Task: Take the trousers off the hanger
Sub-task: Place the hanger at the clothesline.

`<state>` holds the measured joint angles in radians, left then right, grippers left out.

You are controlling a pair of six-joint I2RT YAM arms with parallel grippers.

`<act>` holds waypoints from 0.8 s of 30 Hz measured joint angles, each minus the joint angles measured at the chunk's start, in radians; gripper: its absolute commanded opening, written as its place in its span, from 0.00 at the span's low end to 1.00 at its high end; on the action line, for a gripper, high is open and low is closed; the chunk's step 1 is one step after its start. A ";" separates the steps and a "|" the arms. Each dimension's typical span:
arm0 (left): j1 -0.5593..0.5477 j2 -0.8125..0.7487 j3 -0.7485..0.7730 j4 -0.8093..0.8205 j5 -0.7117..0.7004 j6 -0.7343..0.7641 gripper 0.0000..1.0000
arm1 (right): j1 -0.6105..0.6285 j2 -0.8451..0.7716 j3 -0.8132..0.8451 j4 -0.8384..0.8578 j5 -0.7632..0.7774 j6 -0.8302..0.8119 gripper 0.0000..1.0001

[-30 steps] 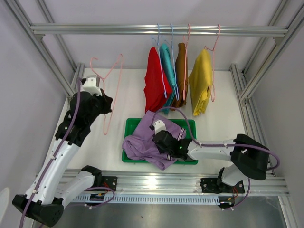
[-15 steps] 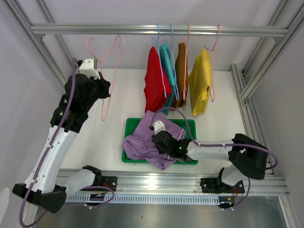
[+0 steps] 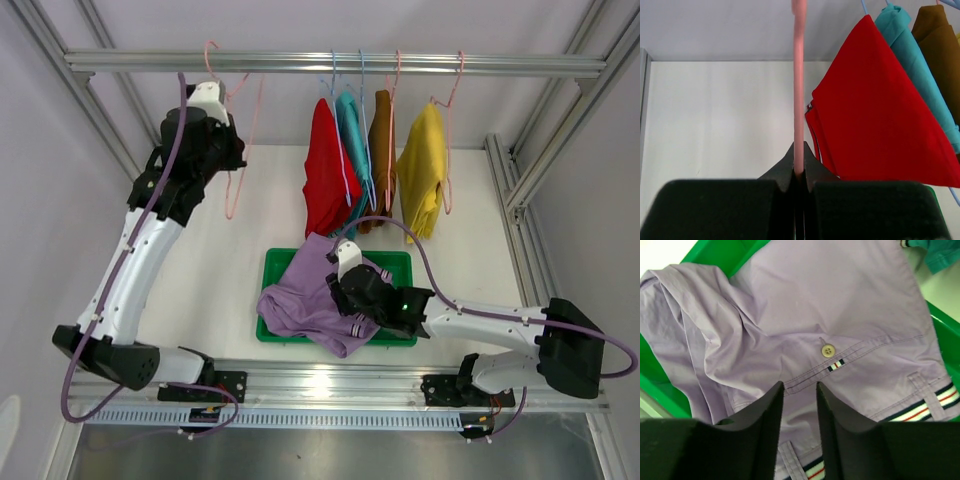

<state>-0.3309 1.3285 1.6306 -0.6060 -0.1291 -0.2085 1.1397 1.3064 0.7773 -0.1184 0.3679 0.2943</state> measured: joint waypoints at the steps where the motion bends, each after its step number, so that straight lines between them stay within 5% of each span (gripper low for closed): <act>1: 0.000 0.021 0.023 -0.002 0.001 0.000 0.00 | -0.005 -0.011 0.000 -0.006 -0.005 -0.001 0.40; 6: 0.000 0.111 0.119 -0.019 0.001 0.000 0.01 | -0.029 -0.043 -0.003 -0.032 -0.023 -0.008 0.38; 12: -0.001 0.215 0.220 -0.034 0.001 0.003 0.00 | -0.068 -0.053 -0.058 -0.027 -0.064 -0.009 0.14; 24: -0.005 0.345 0.369 -0.127 0.001 0.036 0.00 | -0.097 0.026 -0.087 0.036 -0.152 -0.006 0.15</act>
<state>-0.3363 1.6733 1.9999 -0.7326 -0.1284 -0.1726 1.0428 1.3327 0.6899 -0.0822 0.2161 0.2886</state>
